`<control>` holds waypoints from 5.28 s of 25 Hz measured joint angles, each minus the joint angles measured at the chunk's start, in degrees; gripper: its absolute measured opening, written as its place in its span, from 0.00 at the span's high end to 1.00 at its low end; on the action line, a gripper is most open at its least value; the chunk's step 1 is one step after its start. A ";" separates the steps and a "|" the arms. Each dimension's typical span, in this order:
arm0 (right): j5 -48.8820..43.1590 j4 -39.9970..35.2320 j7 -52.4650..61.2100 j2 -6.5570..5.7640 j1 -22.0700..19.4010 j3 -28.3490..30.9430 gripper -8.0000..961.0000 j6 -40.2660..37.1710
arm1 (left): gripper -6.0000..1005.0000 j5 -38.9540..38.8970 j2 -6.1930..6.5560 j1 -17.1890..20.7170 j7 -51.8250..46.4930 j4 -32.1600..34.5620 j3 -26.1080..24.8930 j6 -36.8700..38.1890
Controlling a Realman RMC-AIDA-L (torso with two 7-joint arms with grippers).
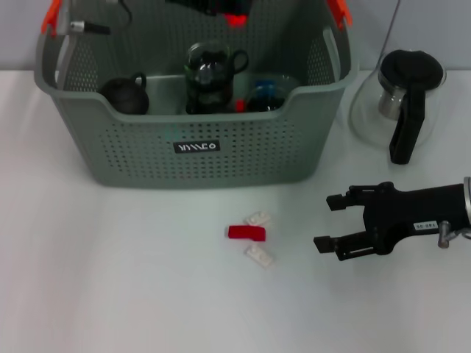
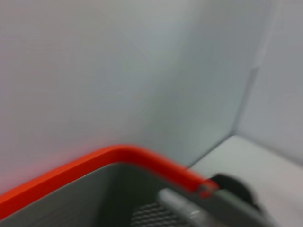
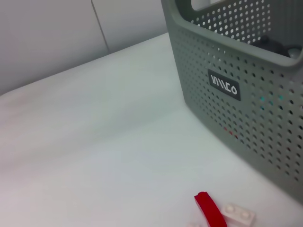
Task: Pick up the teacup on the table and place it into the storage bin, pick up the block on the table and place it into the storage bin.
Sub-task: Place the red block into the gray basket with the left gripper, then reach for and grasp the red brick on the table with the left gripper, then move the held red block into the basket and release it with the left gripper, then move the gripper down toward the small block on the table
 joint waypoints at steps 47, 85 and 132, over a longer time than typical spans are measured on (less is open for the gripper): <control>0.01 0.71 1.91 -1.44 -2.59 2.31 0.05 0.01 | 0.28 24.16 -7.23 6.58 7.70 -4.03 44.48 -4.64; 0.01 0.70 1.53 -1.50 -2.51 2.17 0.05 0.20 | 0.80 21.47 -7.45 2.26 1.33 -7.66 47.07 -4.40; -0.87 0.08 4.38 -1.35 1.64 -0.65 0.05 -6.64 | 0.06 -15.94 -6.06 24.02 40.97 2.24 -5.80 37.77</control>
